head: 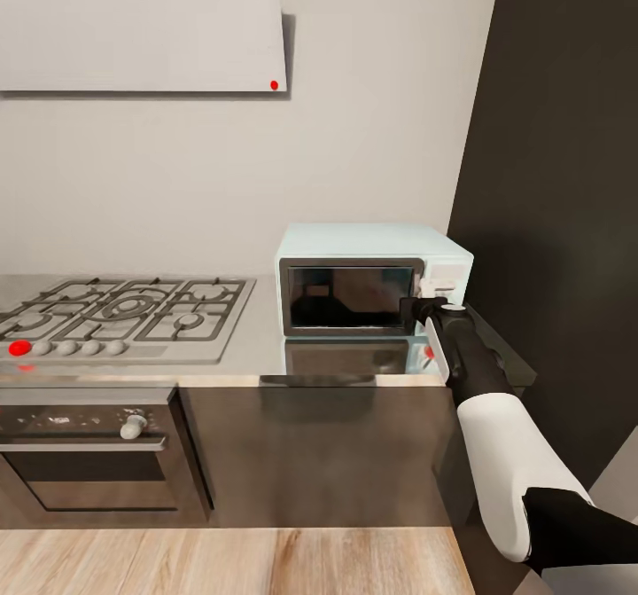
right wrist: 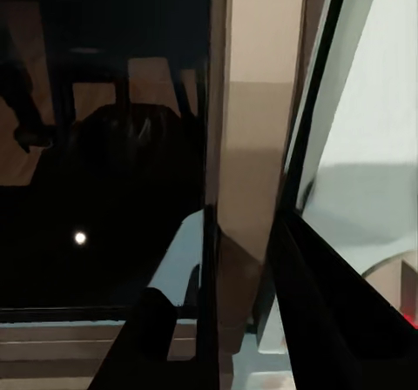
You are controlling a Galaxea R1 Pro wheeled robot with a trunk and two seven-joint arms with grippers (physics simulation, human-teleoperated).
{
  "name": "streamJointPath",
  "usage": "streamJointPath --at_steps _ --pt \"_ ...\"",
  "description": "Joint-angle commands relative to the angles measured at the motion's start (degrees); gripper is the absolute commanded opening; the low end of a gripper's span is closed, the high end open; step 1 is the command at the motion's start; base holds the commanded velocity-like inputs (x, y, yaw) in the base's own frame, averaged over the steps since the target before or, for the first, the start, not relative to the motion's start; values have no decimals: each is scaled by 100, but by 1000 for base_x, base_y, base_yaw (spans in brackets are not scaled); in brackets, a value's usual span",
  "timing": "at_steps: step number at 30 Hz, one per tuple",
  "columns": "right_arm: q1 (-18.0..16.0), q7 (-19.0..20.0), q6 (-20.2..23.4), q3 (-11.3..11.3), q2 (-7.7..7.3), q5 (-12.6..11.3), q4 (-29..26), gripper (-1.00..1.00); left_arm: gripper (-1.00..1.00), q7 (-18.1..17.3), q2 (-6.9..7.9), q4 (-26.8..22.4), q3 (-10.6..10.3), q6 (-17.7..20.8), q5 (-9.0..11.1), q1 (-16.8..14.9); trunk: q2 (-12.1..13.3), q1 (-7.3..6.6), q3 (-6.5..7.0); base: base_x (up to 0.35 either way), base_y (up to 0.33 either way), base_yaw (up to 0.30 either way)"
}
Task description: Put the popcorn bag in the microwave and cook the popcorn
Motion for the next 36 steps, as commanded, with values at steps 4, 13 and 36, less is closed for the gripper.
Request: streamJointPath --at_steps 4,13,36 --pt "-2 -68 27 -14 7 -21 -5 -100 100 -1 0 0 -10 -13 50 -2 -3 0 -6 -82 0 0" --pt "-2 -79 22 -8 15 -23 -5 -100 100 -1 0 0 -9 -14 50 -2 -3 0 -6 -324 0 0" --pt "-2 -47 25 -5 16 -17 -5 100 100 -1 0 0 -5 -14 50 -2 -3 0 -6 -159 0 0"
